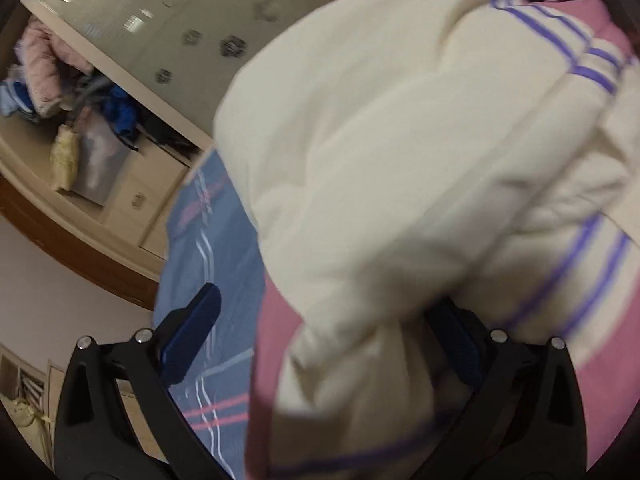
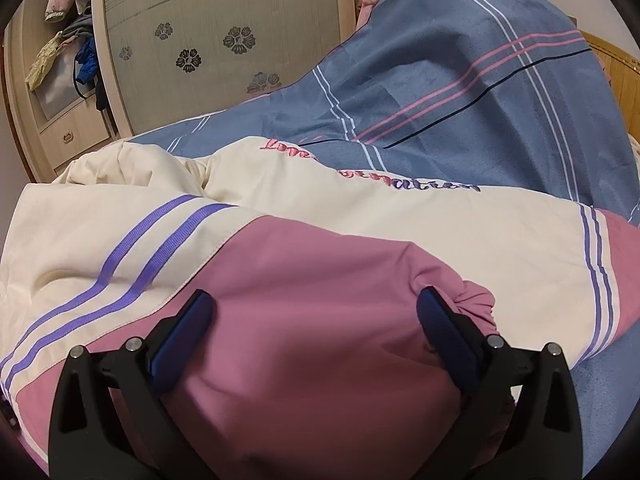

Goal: Fold large clothes

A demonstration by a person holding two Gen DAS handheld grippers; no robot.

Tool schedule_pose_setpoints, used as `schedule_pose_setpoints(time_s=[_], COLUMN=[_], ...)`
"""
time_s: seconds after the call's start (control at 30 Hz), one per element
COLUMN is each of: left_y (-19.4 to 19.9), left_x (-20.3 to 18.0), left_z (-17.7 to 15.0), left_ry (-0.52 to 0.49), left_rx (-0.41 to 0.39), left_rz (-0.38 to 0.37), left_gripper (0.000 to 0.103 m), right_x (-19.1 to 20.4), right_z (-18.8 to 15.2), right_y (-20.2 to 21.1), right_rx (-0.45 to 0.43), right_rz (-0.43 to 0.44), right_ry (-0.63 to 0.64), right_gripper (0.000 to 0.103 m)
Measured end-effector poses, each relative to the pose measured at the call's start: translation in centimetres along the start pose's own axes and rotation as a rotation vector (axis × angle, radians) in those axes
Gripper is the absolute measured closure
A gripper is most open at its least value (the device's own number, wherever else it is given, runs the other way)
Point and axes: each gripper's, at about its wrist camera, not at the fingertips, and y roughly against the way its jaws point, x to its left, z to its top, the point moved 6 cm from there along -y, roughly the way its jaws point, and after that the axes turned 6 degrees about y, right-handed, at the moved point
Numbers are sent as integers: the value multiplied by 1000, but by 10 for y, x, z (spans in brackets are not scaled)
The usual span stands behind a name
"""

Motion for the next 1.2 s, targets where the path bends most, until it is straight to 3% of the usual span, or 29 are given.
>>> schedule_pose_setpoints(time_s=[0.03,0.07,0.13,0.27,0.37,0.47,0.73,0.8,0.83,0.87,0.9,0.93,1.03,1.2], left_y=[-5,-8,-11,-18,-50,-57,-40,-31,-28,-24,-21,-19,-14,-20], left_x=[9,17,44,78,79,78,72,68,66,61,56,53,58,76], left_z=[3,4,3,-12,-37,-45,-30,-24,-20,-18,-15,-14,-11,-21], left_ry=[53,97,203,474,570,603,526,494,489,487,481,467,472,661], left_rx=[-6,5,13,60,157,171,116,77,65,52,46,46,30,48], left_rz=[38,67,144,11,-22,-57,35,32,8,-39,-83,-70,-43,-155], left_gripper=[2,10,11,9,2,2,3,19,36,60,72,78,79,74], right_x=[-1,-1,2,15,25,33,30,30,30,31,31,31,31,41], right_z=[1,2,3,7,3,0,-1,-1,-1,-1,0,0,0,2], right_y=[0,1,5,15,11,6,3,3,3,3,4,4,7,15], right_rx=[4,10,20,9,17,17,19,18,17,17,17,19,45,69], right_rz=[4,14,49,134,143,116,123,122,121,119,118,113,117,175], right_ry=[0,-3,-6,-11,20,56,45,43,44,46,48,50,46,51], right_gripper=[1,1,1,1,1,1,1,1,1,1,1,1,1,1])
